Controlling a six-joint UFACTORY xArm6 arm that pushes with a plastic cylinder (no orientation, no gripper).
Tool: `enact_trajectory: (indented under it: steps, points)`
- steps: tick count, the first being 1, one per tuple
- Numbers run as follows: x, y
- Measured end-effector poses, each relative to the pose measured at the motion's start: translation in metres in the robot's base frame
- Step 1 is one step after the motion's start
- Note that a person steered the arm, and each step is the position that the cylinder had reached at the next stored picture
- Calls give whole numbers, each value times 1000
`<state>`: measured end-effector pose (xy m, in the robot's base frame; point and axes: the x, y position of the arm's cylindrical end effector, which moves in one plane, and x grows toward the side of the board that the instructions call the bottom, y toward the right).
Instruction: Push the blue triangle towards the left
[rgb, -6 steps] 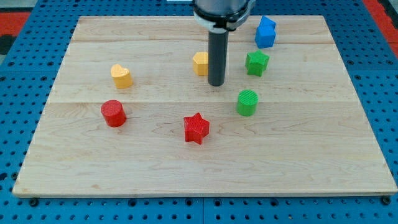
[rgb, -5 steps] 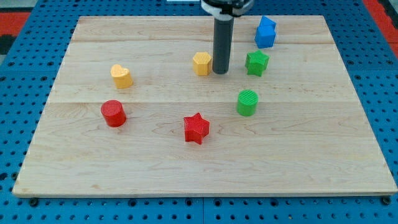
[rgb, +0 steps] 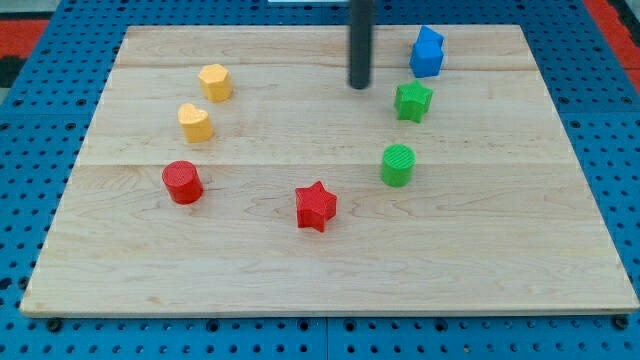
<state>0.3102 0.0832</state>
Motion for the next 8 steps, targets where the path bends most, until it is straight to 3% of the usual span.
enact_trajectory:
  steps: [2, 3, 4, 5, 7, 8]
  points:
    - [-26, 97]
    - [-35, 129]
    - [-74, 126]
    - [-94, 42]
    - [-109, -9]
    - [-110, -96]
